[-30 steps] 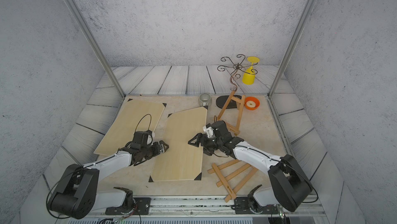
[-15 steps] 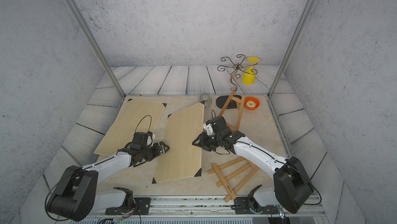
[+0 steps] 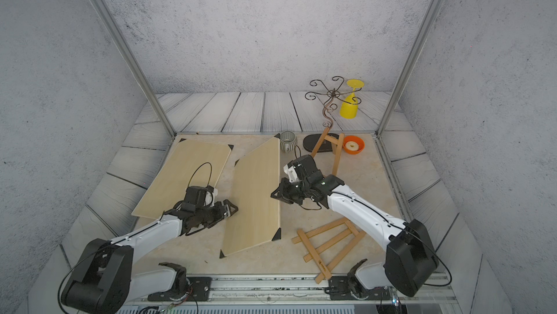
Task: Assemble the easel
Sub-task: Pick up the drawing board from the center of the board.
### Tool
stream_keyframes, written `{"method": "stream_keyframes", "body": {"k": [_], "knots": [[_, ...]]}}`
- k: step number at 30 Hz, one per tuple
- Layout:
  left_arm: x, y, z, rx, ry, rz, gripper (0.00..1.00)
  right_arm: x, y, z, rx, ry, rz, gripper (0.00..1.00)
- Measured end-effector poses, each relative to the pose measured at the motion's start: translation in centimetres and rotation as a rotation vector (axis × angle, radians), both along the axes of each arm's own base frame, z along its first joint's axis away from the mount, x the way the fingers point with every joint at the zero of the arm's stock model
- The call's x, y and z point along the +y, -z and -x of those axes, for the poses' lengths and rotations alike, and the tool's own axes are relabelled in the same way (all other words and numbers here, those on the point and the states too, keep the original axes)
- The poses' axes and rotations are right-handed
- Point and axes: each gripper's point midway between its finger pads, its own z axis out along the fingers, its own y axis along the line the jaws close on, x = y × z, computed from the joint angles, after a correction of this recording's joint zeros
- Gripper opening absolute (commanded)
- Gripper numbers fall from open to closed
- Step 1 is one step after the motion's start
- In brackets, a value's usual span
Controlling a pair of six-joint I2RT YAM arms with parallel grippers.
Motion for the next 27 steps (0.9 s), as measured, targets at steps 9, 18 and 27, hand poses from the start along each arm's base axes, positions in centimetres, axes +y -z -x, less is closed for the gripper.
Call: {"method": "stream_keyframes", "body": {"k": [9, 18, 27], "knots": [[0.2, -2.7, -0.2, -0.064, 0.003, -0.013, 0.88, -0.6, -2.2, -0.7, -0.054, -0.018, 0.089, 0.0], [0.7, -9.3, -2.7, -0.261, -0.018, -0.044, 0.88, -2.6, -5.3, -0.9, -0.153, -0.051, 0.233, 0.0], [1.6, -15.2, -4.7, -0.457, -0.054, -0.086, 0.85, -5.0, -10.6, -1.1, -0.313, -0.109, 0.367, 0.0]]}}
